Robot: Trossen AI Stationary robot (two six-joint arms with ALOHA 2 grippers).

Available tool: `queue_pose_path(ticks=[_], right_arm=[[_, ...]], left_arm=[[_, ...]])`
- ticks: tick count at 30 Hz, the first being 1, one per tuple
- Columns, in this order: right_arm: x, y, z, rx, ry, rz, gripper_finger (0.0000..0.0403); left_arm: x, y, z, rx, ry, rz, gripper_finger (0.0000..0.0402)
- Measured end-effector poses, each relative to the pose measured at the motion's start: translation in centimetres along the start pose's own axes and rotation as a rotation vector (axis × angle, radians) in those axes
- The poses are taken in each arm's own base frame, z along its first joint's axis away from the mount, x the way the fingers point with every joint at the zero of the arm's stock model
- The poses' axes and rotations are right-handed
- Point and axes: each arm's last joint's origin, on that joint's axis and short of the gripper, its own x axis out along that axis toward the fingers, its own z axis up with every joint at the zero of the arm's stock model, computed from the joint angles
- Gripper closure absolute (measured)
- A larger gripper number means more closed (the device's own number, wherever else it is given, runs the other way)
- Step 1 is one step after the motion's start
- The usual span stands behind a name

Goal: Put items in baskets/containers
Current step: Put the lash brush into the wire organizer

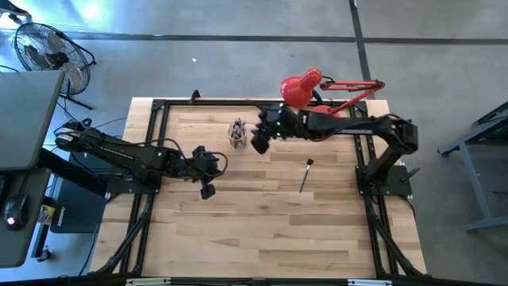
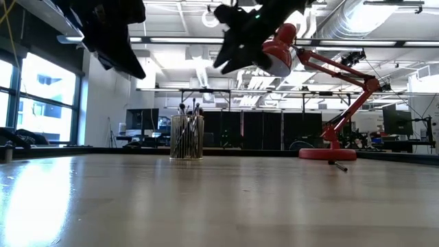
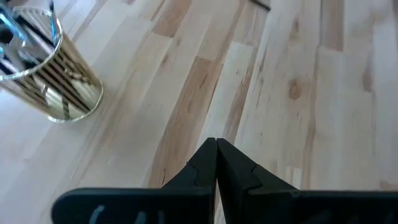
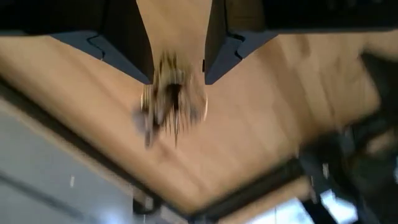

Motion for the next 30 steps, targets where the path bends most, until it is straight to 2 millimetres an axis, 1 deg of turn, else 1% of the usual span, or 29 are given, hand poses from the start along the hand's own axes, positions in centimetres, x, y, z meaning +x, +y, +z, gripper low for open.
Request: queue_pose_path(ticks=[5,9,12,16,18,19,21,24,27,30], right_arm=[[-3.2,1.0,-1.4,0.075,0.133,-0.066,0.0276],[-5.3,2.2,-3.2,0.111,0.22,-0.168,0.0307],[-6.3,3.1,-4.8,0.178,0.297,-0.232,0.0338],[-7.3,4.1,-6.9,0.274,0.394,-0.324,0.0386],[-7.8,4.6,-7.8,0.318,0.423,-0.363,0.0398],[-8.1,4.8,-8.1,0.341,0.43,-0.376,0.0397],[-8.6,5.4,-8.7,0.387,0.432,-0.403,0.0396],[-9.3,6.3,-9.6,0.441,0.437,-0.426,0.0401],[-9.4,7.2,-10.6,0.483,0.433,-0.455,0.0401],[-8.7,8.0,-11.9,0.536,0.454,-0.495,0.0402]], left_arm=[[0.0,-0.1,0.3,0.005,-0.032,-0.014,0.04],[0.0,-0.1,0.4,0.116,-0.044,0.019,0.04],[0.0,0.0,0.4,0.172,-0.046,0.028,0.04],[0.0,-0.1,0.4,0.2,-0.04,0.015,0.0401],[0.0,0.0,0.3,0.203,-0.03,0.013,0.0401],[-0.2,0.1,0.2,0.206,-0.02,0.017,0.0401],[-1.0,0.5,0.0,0.21,-0.009,0.022,0.0401],[-3.1,1.3,0.1,0.202,-0.056,0.022,0.0401],[-5.8,2.2,0.3,0.199,-0.152,0.007,0.0401],[-8.3,3.2,0.3,0.196,-0.252,-0.019,0.0401]])
